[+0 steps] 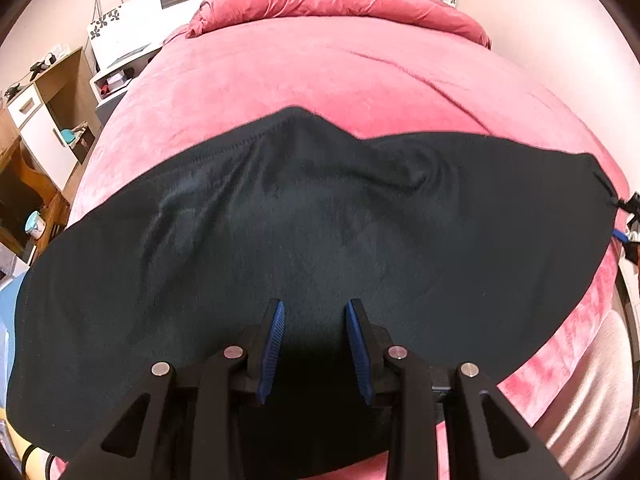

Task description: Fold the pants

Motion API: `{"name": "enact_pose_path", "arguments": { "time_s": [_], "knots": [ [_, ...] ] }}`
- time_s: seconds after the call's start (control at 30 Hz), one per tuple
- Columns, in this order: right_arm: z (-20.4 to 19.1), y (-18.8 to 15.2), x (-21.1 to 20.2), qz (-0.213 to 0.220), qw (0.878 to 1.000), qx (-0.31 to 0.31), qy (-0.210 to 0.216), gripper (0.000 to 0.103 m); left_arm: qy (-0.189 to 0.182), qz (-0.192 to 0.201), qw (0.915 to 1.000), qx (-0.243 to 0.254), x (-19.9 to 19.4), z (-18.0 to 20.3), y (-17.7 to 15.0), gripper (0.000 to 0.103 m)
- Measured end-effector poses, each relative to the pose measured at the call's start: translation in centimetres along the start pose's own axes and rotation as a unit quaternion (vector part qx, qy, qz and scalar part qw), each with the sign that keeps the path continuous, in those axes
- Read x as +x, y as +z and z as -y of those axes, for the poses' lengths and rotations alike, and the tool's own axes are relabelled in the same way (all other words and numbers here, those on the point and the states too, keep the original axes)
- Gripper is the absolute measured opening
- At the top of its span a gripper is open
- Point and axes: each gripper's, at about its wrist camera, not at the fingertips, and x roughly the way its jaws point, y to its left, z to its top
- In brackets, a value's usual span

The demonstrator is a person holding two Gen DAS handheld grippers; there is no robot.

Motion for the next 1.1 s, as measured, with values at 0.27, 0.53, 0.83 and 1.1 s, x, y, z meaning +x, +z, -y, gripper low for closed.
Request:
{"name": "enact_pose_path", "arguments": {
  "time_s": [0.27,0.53,0.83,1.1],
  "knots": [
    [-3.1,-0.6,2.6,0.015,1.000,-0.018,0.006,0.048,0.007,-0.003,1.0000,0.005,0.6,0.5,-0.2,0.033],
    [-7.1,-1.3,1.4,0.031,0.995,-0.094,-0.027,0.017,-0.005,-0.001,0.9999,-0.009,0.3,0.0,-0.3,0.033],
    [-16.5,-4.2,-0.9,0.034,0.967,-0.234,-0.091,0.017,-0.017,0.012,0.9996,-0.021,-1.6,-0.8,-1.1,0.033],
    [-23.9,-9.1,-2.2,0.045,0.925,-0.361,-0.109,0.017,-0.020,0.026,0.9985,-0.044,-3.1,-2.9,-2.5,0.033]
  ]
}}
